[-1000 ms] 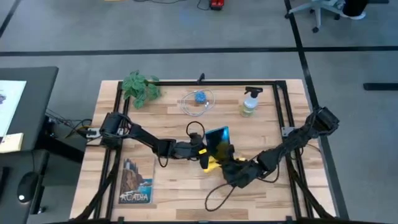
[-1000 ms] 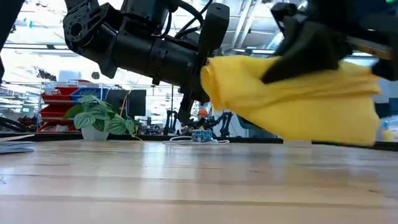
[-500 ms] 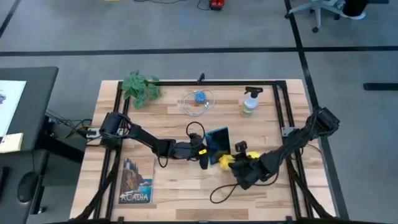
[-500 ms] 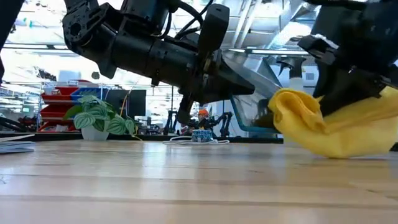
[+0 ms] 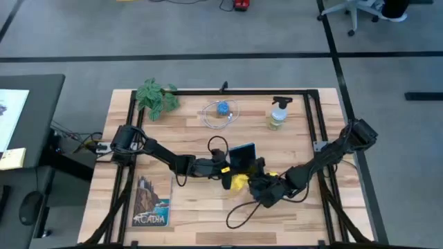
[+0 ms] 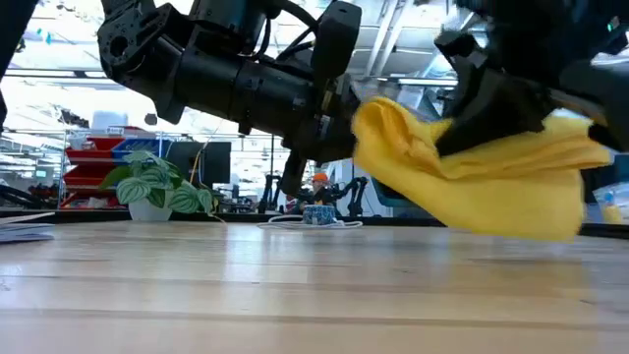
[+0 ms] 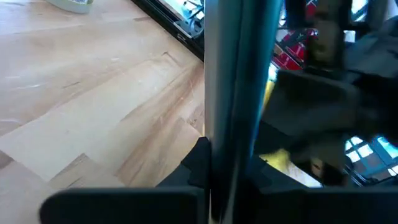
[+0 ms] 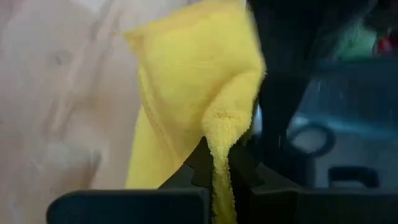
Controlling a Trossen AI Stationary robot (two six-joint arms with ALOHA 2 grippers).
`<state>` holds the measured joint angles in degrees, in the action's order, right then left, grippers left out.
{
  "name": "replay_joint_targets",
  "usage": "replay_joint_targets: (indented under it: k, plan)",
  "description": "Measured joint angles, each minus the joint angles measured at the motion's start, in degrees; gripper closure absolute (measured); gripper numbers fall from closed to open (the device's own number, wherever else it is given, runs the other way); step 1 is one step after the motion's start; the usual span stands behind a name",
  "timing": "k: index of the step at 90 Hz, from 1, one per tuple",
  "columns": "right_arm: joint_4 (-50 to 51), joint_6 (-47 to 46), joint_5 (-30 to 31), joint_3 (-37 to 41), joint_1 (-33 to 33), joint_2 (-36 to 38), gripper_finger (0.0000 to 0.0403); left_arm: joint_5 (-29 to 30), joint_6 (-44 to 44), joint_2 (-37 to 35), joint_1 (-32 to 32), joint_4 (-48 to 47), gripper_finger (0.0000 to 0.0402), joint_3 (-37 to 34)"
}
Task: Apply microfiber cloth
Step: Wipe the tablet with the yellow microfiber cloth
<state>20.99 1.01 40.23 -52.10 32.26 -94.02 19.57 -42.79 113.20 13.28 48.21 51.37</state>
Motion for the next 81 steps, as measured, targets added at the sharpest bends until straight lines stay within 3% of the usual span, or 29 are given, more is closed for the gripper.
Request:
replay_joint_targets:
  k: [13, 23, 46, 55, 65, 81]
  plan:
    - [13.21, -9.63, 0.72, -0.01, 1.93, 0.00, 0.0403, 0.29, 0.16, 0.07, 0.06, -0.07, 0.0392, -0.04]
    - [14.31, -11.83, 1.53, 0.01, 3.35, 0.00, 0.0403, 0.05, 0.40, 0.07, 0.15, 0.00, 0.0392, -0.04]
    - [-12.54, 3.27, -0.78, 0.03, 1.34, 0.00, 0.0403, -0.06, 0.56, 0.07, 0.17, 0.22, 0.0392, -0.04]
    - [-16.88, 7.51, -1.42, -0.06, -0.33, 0.00, 0.0403, -0.04, 0.54, 0.07, 0.21, 0.22, 0.0392, -0.04]
    - [-12.19, 6.12, -1.55, -0.06, -1.32, 0.00, 0.0403, -0.02, 0.51, 0.07, 0.24, 0.19, 0.0392, -0.04]
    - [7.13, -5.32, -0.72, -0.06, 0.58, 0.00, 0.0403, 0.38, 0.86, 0.07, 0.37, -0.07, 0.0392, -0.07]
